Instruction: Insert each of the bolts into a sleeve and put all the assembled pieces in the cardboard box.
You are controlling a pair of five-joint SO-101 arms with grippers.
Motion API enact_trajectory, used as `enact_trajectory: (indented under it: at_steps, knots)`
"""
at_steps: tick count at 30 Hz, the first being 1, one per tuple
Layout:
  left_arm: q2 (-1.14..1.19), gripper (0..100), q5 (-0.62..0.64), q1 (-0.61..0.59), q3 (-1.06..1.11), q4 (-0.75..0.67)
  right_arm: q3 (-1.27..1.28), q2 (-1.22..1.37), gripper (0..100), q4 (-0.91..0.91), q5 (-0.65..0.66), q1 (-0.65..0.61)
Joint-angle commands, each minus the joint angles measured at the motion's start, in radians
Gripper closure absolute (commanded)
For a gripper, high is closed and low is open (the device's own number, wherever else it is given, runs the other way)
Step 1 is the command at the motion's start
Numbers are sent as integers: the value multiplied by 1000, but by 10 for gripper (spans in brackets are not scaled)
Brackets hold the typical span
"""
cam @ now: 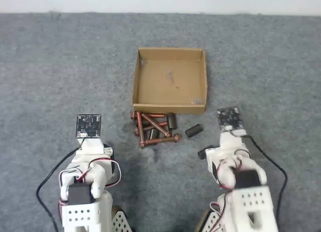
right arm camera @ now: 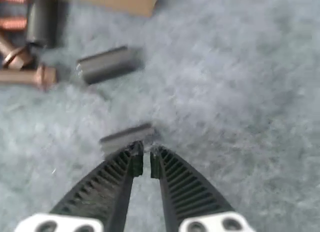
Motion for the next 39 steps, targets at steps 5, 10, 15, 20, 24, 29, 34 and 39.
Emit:
enact_trajectory:
  at_steps: [5, 10, 15, 20, 24, 29, 34, 39]
  knots:
    - [-20, 988, -3, -5, -18, 6, -328, 487, 992, 42, -109, -35]
    - [-20, 988, -3, -5, -18, 6, -486, 680, 991, 108, -304, -67]
    - [-20, 988, -3, -5, -18, 6, -557, 819, 991, 113, -385, -88]
    - [-20, 988, -3, -5, -18, 6, -577, 905, 955, 82, -390, -85]
    - [-20, 988, -3, -5, -18, 6, -577, 944, 822, 90, -393, -87]
    - [-20, 988, -3, -5, -18, 6, -578, 967, 815, 61, -453, -87]
    - [-20, 988, -3, -5, -18, 6, -578, 1030, 860, 12, -454, -87]
    - [-20, 988, -3, -5, -18, 6, -580, 1107, 861, -61, -454, -87]
